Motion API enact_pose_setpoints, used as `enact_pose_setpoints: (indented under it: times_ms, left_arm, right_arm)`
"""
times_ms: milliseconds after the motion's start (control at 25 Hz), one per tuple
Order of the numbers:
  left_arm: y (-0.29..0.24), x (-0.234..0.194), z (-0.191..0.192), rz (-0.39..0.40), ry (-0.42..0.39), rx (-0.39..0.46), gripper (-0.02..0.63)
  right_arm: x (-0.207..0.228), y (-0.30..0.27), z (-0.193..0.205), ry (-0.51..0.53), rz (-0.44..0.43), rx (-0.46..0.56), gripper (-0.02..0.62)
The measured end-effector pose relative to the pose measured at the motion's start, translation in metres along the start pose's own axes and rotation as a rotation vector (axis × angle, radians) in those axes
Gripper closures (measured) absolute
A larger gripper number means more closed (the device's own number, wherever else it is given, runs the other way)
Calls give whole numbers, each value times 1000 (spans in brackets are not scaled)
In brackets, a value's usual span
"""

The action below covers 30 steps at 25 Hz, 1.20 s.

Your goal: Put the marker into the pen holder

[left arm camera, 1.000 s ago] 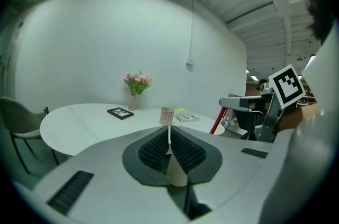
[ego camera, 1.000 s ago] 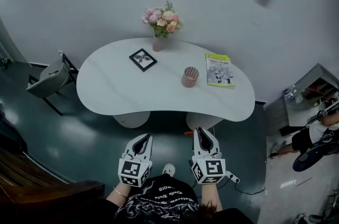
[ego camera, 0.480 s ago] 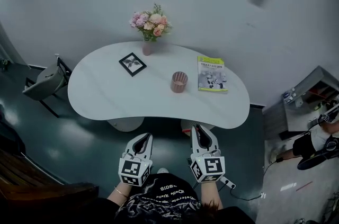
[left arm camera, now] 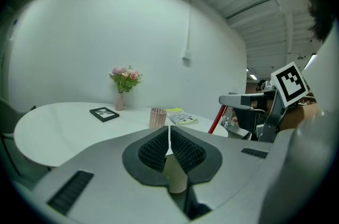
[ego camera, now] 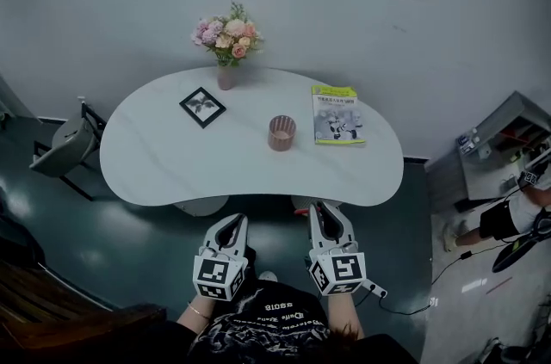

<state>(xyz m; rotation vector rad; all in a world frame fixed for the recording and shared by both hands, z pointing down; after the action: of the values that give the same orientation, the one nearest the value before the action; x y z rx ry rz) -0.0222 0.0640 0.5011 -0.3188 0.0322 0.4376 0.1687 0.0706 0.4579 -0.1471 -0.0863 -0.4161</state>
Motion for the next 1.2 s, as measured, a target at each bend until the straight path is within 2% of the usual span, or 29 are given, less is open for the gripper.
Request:
enact_pose_setpoints:
  times_ms: [360, 840, 1200]
  left_arm:
    - [-69, -32, -23, 39, -3, -5, 577]
    - [-163, -76, -56, 144, -27, -26, 577]
    - [-211, -101, -70, 212, -46, -35, 577]
  right_arm:
    - [33, -46, -14, -9, 71, 1, 528]
    - [61, -126, -29, -24, 141, -13, 528]
    - [81, -168, -51, -90, 197, 79, 528]
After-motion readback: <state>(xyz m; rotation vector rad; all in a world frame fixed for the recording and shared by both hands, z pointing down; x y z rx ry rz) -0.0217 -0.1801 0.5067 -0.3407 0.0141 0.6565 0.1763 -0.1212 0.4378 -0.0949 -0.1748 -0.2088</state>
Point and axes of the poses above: the fingertips, and each gripper's own axes: y backward along the fingers, x to its right, z out of its underside, the point moved 4 cm from there along y, backward along the fingers, and after that the axes turned 9 degrees about -z, right-handed, at the moved point
